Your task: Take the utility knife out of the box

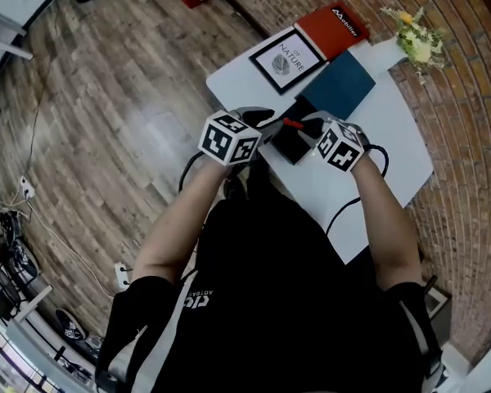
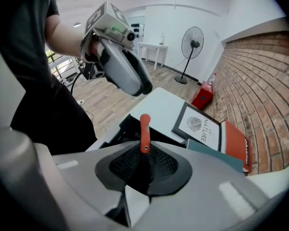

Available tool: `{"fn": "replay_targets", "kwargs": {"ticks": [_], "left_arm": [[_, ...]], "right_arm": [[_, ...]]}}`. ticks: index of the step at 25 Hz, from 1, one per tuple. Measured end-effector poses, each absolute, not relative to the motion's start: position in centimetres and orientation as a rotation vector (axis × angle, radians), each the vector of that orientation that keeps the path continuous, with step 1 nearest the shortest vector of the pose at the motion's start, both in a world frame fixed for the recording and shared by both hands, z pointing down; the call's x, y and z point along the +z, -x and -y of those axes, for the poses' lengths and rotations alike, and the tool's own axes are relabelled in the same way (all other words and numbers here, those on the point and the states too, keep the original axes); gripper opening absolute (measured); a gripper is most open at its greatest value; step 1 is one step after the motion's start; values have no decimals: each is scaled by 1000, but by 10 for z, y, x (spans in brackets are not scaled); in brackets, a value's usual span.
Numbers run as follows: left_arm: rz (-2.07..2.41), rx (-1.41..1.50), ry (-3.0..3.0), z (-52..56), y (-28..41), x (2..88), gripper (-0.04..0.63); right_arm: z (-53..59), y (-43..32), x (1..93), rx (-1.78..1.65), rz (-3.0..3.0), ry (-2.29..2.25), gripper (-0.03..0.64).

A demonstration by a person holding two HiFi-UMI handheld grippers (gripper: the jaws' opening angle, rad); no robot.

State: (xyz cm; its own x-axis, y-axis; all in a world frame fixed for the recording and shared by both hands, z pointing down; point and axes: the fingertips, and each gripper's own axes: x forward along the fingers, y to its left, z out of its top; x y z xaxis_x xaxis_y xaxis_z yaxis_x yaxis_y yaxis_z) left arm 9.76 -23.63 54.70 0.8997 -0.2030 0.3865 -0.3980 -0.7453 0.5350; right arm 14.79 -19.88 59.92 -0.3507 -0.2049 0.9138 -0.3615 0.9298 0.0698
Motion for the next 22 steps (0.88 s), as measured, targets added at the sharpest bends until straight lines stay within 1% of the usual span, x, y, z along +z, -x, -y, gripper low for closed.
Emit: {"fn": "replay_targets", "kwargs": {"ticks": [8, 12, 15, 19, 20, 22], "left_arm": [[338, 422, -2485, 238, -128, 531, 129], [300, 386, -2492, 235, -139, 519, 126], [283, 354, -2503, 233, -144, 509, 76], [260, 293, -2526, 227, -145, 492, 34], [262, 282, -2535, 225, -144, 488, 15], [271, 270, -2554, 222, -141, 482, 15]], "right_arm": [[203, -150, 560, 120, 2004, -543, 60], [203, -148, 540, 84, 2043, -597, 60], [203, -147, 530, 56, 2054, -625, 60], [202, -145, 522, 31, 2049, -678, 64], [202, -145, 519, 24, 2049, -700, 46], [201, -143, 514, 17, 2054, -744, 46]]}}
